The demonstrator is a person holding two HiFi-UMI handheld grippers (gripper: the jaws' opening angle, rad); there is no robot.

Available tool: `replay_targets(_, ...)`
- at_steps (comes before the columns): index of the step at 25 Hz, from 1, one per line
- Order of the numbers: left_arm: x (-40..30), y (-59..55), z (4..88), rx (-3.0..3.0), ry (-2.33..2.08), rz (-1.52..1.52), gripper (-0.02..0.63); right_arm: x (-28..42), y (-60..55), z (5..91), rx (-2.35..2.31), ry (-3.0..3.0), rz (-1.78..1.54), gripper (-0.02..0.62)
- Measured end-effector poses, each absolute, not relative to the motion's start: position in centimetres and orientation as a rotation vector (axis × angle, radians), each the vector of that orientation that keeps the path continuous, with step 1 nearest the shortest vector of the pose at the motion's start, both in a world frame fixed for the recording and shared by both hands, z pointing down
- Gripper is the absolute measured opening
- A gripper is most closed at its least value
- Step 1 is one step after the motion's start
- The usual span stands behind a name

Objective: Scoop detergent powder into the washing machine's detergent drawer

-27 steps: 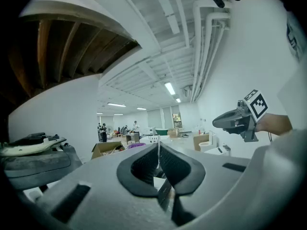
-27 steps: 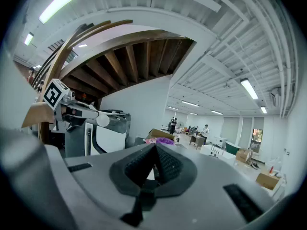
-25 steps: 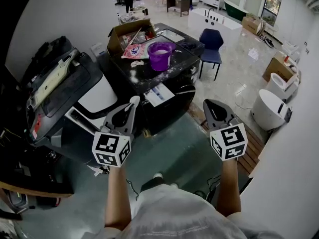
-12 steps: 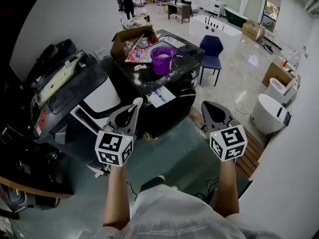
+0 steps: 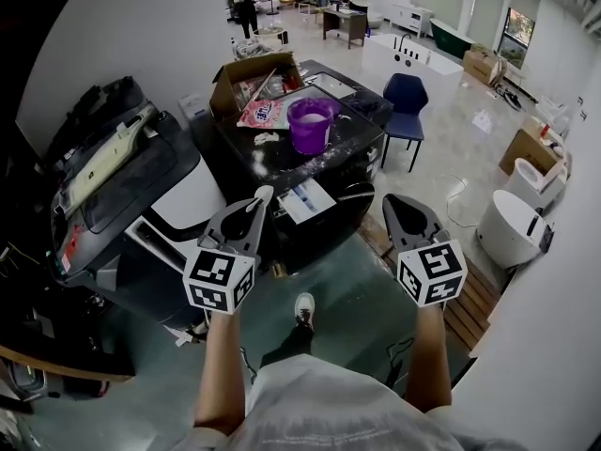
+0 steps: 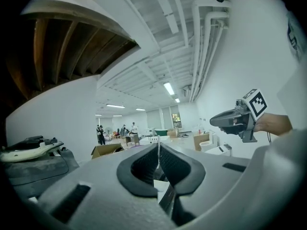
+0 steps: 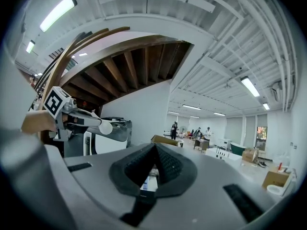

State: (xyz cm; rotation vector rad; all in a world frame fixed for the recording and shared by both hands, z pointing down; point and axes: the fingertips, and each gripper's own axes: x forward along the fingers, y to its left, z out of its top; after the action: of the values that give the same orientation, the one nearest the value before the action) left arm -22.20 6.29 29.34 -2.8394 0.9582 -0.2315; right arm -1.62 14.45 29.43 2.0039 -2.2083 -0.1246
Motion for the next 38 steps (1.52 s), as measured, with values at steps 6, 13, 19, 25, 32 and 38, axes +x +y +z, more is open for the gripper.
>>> replay_targets(6, -18.4, -1.9, 31.2, -2.868, 0.961, -0.231, 0.014, 2.6, 7.0, 31.0, 2.007, -2.177, -0.109, 0.006)
replay_targets(13, -13.5, -13.3, 31.6, -2.905, 0.904, -0.271, 0.014, 6.8, -3.8, 31.3, 2.03, -2.136, -0.055, 0.006)
replay_targets(19, -10.3, -22.6, 31.3, -2.916, 0.861, -0.299, 0.014, 9.1, -12.6, 31.6, 2.034, -2.124, -0.023, 0.006)
replay_targets(25, -6.0, -29.2, 31.5, -2.894, 0.678, -0.377, 0.014, 10.9, -18.7, 32.5, 2.024, -2.108, 0.003, 0.006)
replay_targets(32, 0.0, -34.0, 35.0, -2.777, 0.44, -0.679, 0.014, 12.8, -23.2, 34.9, 1.965, -2.135, 0.088, 0.006)
replay_targets(38, 4.5, -35.7, 39.8, -2.778, 0.216, -0.999, 0.014, 15.0, -26.7, 37.2, 1.856, -2.192, 0.145, 0.006)
